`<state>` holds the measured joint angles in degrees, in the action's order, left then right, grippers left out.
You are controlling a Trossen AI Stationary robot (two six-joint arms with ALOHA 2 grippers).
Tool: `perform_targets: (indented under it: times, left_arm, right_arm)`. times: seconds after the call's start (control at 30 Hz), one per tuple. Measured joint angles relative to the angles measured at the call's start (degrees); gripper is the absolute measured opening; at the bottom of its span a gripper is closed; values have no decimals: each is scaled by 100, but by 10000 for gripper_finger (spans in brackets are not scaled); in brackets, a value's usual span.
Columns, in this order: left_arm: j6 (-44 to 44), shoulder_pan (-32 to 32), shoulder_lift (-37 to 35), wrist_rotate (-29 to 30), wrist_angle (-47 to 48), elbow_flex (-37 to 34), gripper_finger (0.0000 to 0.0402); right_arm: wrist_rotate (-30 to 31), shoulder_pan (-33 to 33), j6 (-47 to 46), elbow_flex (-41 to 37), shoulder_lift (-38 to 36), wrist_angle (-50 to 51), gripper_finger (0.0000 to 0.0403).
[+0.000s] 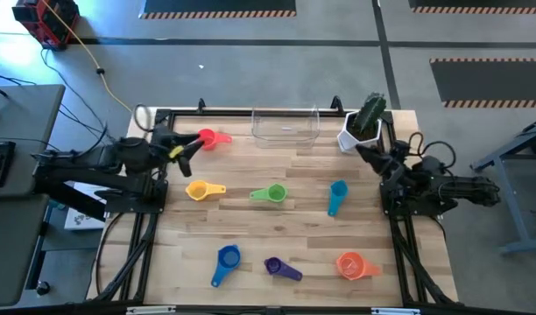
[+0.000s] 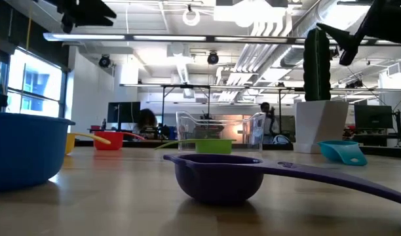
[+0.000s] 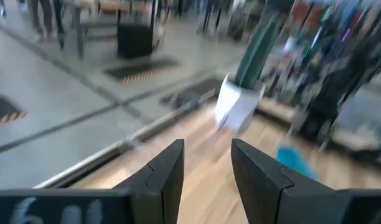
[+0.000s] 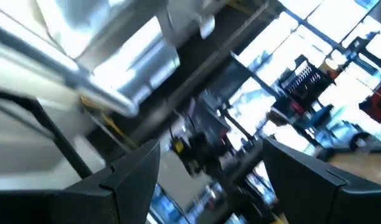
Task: Nest measuring cups in basket
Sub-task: Stack the red measuring cup on the top of the orange measuring cup
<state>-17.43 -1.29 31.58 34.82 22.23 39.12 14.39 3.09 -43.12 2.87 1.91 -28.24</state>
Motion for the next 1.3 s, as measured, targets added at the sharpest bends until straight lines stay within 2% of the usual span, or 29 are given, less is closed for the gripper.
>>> perform_targets:
  times: [0.13, 0.27, 0.47, 0.73, 1.03, 1.3]
  left_arm:
    - [-39, 410, 435, -242, 787, 303, 122]
    - [61, 869, 693, -559, 1017, 291, 122]
    - [385, 1688, 1101, -1533, 1177, 290, 122]
    - [461, 2704, 1936, -2382, 1420, 290, 122]
    - [301, 3210, 2991, -2443, 1395, 288, 122]
    - [118, 3427, 3613, -2446, 1393, 288, 122]
  right_arm:
    - [428, 0, -42, 1, -2, -362, 275]
    - [695, 0, -41, 0, -2, -464, 275]
    - [1075, 0, 494, 0, 1, -397, 275]
    - [1057, 0, 711, 2, 1, -374, 275]
    - [1015, 0, 690, 2, 1, -260, 275]
    - [1010, 0, 295, 2, 0, 140, 275]
